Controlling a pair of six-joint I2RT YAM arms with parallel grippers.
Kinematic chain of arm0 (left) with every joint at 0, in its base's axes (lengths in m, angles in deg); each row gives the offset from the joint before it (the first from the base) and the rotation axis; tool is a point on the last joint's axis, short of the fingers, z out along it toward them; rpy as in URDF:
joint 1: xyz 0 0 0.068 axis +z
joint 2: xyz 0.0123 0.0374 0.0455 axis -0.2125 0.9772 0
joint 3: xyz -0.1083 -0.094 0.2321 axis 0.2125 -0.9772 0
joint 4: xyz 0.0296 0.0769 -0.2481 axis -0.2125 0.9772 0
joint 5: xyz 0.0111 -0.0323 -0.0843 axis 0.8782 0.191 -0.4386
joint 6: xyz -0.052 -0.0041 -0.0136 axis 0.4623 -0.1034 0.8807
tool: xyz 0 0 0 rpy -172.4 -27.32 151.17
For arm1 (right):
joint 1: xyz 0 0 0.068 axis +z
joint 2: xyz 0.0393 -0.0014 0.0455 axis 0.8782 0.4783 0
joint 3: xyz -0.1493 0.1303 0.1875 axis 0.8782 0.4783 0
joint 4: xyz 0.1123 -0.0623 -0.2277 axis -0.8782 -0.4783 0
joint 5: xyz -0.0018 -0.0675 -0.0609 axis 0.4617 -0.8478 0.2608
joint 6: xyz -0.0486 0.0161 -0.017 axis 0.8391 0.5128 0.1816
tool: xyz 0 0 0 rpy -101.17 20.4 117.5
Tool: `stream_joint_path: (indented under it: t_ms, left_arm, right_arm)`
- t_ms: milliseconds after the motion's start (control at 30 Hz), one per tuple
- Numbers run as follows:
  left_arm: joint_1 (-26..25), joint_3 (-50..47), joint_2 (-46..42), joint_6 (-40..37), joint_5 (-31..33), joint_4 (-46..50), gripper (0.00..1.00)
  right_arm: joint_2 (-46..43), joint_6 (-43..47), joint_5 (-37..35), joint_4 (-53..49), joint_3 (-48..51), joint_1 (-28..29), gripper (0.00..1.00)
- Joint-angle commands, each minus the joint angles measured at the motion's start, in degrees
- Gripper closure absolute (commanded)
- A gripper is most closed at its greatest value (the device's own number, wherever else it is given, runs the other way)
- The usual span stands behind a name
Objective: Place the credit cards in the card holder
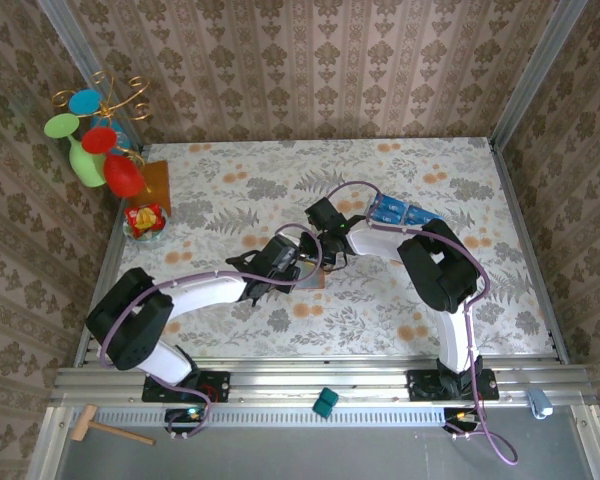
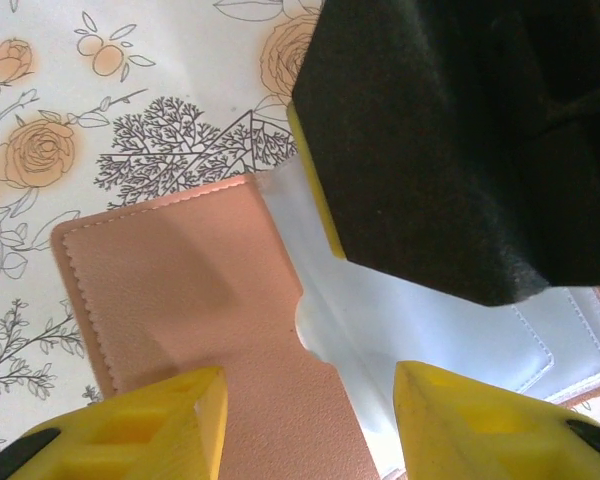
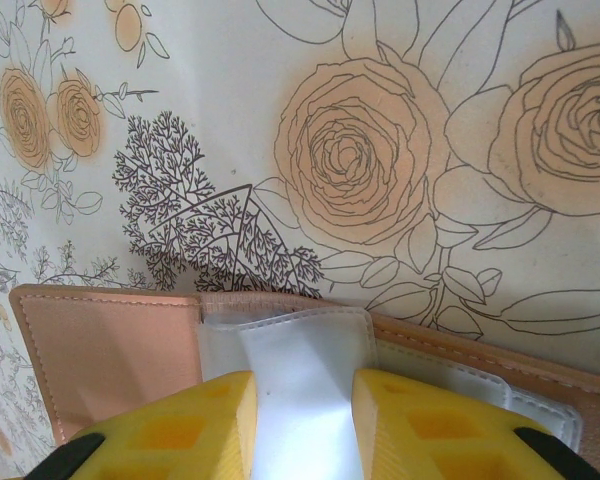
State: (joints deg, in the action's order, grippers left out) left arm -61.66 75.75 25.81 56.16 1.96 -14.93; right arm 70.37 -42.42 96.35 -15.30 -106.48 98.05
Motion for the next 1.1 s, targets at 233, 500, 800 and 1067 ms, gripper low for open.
stream_joint_path:
  t_ms: [233, 500, 800, 1067]
  left_arm:
    - [-1.5, -1.5, 2.3, -1.4, 3.3, -1.2, 0.52]
    - [-1.6, 0.3, 3.9, -1.9, 4.0, 1.0, 0.57]
    - [-2.2, -0.1, 4.1, -0.9, 4.9, 2.1, 0.55]
    - [-2.1, -5.0, -2.8, 2.9, 6.0, -1.3, 0.44]
  right_arm:
    - [0.7, -0.3, 0.3, -2.3, 0.6, 0.5, 0.64]
    - [-1.3, -0.4, 0.9, -3.2, -1.1, -0.4, 0.56]
    - [-0.8, -1.1, 1.7, -2.5, -0.7, -0.5, 0.55]
    - [-0.3, -2.2, 1.8, -2.0, 1.0, -0.5, 0.56]
